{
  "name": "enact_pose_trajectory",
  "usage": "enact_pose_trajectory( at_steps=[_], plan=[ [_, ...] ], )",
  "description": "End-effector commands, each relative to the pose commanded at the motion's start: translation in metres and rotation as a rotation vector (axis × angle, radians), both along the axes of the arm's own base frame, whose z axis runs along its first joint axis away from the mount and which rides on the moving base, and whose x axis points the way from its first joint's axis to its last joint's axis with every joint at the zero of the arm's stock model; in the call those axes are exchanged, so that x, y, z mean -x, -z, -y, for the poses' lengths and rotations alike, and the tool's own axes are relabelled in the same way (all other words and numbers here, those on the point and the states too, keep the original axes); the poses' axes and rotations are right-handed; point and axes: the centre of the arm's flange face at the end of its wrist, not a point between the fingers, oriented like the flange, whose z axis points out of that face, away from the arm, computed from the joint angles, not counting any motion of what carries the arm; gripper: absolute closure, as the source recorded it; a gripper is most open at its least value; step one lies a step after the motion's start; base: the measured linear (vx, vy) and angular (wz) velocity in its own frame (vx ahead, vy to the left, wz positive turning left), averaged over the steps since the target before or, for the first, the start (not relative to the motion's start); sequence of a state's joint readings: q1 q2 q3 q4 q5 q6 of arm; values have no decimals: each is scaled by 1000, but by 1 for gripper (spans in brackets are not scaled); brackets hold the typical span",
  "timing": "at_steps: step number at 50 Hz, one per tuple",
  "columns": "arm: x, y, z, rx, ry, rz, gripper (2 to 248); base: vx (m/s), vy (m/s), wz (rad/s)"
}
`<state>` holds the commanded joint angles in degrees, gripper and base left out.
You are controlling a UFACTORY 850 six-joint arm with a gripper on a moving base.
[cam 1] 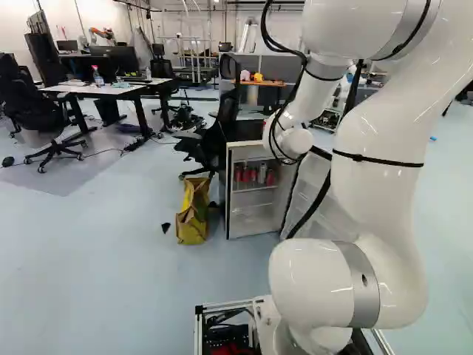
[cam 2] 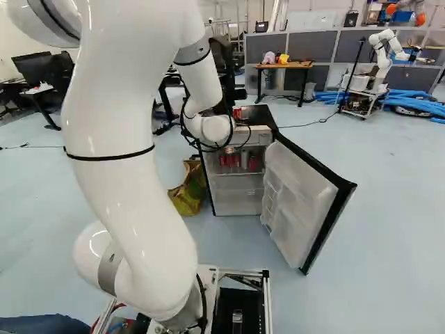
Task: Grab a drink from the fridge
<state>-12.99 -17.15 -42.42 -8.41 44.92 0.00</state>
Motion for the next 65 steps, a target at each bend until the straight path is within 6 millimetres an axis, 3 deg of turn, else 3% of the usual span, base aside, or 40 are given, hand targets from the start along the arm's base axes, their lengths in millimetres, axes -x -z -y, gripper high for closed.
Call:
enact_pose_trajectory(
  at_steps=[38,65],
  plan=[
    [65,-15,44,-33,152,-157,3,0,0,0],
    [96,-32,80,-92,297,-257,3,0,0,0]
  ],
)
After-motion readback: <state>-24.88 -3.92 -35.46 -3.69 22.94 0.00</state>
